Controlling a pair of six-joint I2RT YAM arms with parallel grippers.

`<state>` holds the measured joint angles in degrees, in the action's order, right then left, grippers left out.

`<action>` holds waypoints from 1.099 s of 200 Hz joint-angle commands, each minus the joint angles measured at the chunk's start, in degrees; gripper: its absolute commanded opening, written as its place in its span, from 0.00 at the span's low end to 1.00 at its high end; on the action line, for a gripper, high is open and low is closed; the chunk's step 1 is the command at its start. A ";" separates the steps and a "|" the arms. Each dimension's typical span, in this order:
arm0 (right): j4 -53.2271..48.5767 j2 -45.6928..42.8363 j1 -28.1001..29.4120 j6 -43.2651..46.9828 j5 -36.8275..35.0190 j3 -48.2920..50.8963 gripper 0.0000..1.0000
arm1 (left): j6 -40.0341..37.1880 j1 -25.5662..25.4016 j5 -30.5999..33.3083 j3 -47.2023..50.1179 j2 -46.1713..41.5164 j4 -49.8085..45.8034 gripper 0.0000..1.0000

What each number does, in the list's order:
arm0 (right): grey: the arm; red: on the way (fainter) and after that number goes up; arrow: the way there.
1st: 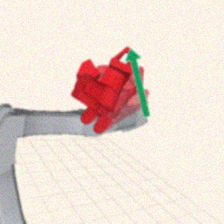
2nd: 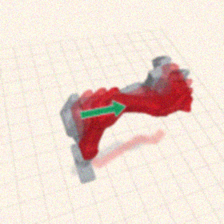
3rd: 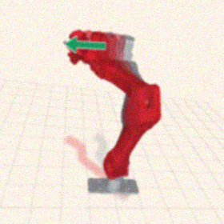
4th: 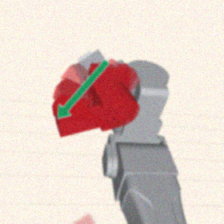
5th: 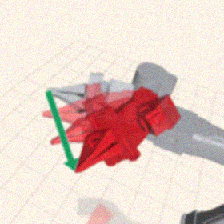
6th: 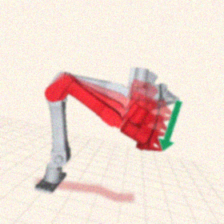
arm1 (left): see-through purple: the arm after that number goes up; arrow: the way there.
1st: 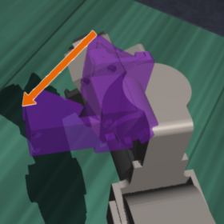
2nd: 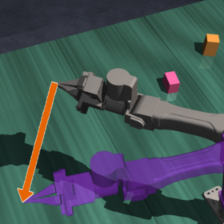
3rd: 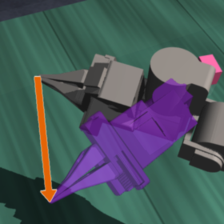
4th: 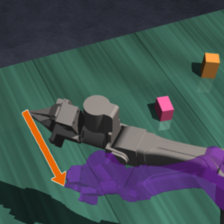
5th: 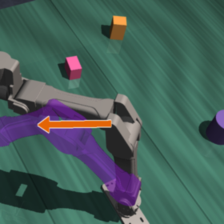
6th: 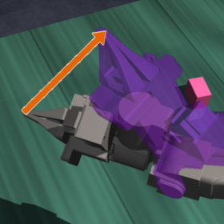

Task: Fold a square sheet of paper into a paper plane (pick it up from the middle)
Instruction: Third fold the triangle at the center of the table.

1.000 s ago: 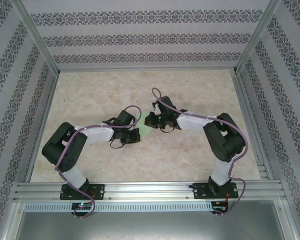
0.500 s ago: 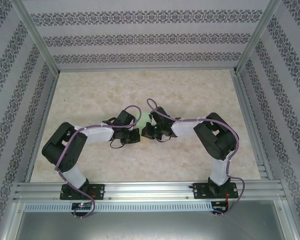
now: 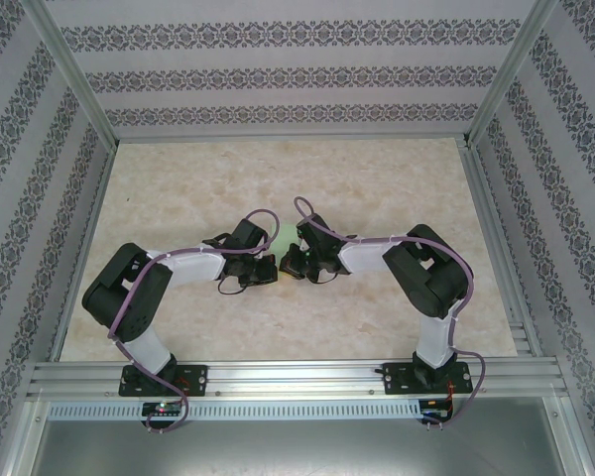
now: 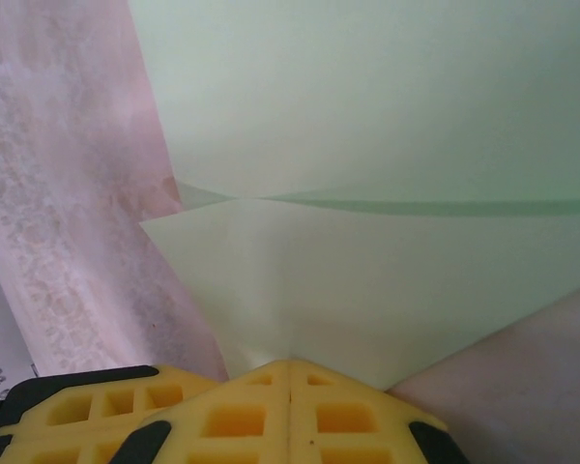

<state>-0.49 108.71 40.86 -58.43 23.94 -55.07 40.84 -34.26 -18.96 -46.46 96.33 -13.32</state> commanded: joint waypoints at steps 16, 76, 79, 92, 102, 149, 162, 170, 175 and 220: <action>-5.60 2.29 -2.94 5.01 -6.74 -1.92 0.00 | 0.42 -0.56 3.14 3.11 1.08 -7.87 0.00; -4.01 3.31 -11.02 13.36 -5.77 -2.30 0.00 | 0.47 -0.55 2.96 4.50 0.70 -7.42 0.00; -3.96 3.43 -11.39 13.62 -5.59 -2.40 0.00 | 0.35 -0.54 2.90 4.44 0.74 -7.42 0.00; -3.88 3.37 -12.64 14.17 -5.12 -2.45 0.00 | 0.28 -0.55 2.70 4.21 0.71 -7.42 0.00; -3.80 2.99 -13.38 14.59 -4.92 -2.35 0.00 | 0.21 -0.62 2.60 4.15 0.61 -7.50 0.00; -4.35 3.49 -13.94 14.79 -4.14 -2.68 0.00 | -0.62 -0.57 1.78 3.40 -0.17 -8.03 0.00; -4.13 4.34 -13.43 14.36 -3.91 -2.67 0.00 | -0.68 -0.59 1.39 3.26 -0.66 -8.12 0.00; -3.77 4.70 -13.14 14.10 -3.82 -2.42 0.00 | -0.76 -0.58 1.22 3.16 -0.93 -8.19 0.00; -3.65 4.76 -12.96 13.99 -3.83 -2.24 0.00 | -0.87 -0.55 1.17 3.06 -0.97 -8.34 0.00; -3.00 -0.23 -12.65 14.57 -2.30 -2.50 0.00 | -1.54 -0.56 0.83 2.40 -0.82 -9.25 0.00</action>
<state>-2.35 110.19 28.40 -45.23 25.58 -57.39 40.82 -34.26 -19.00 -45.25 95.35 -12.84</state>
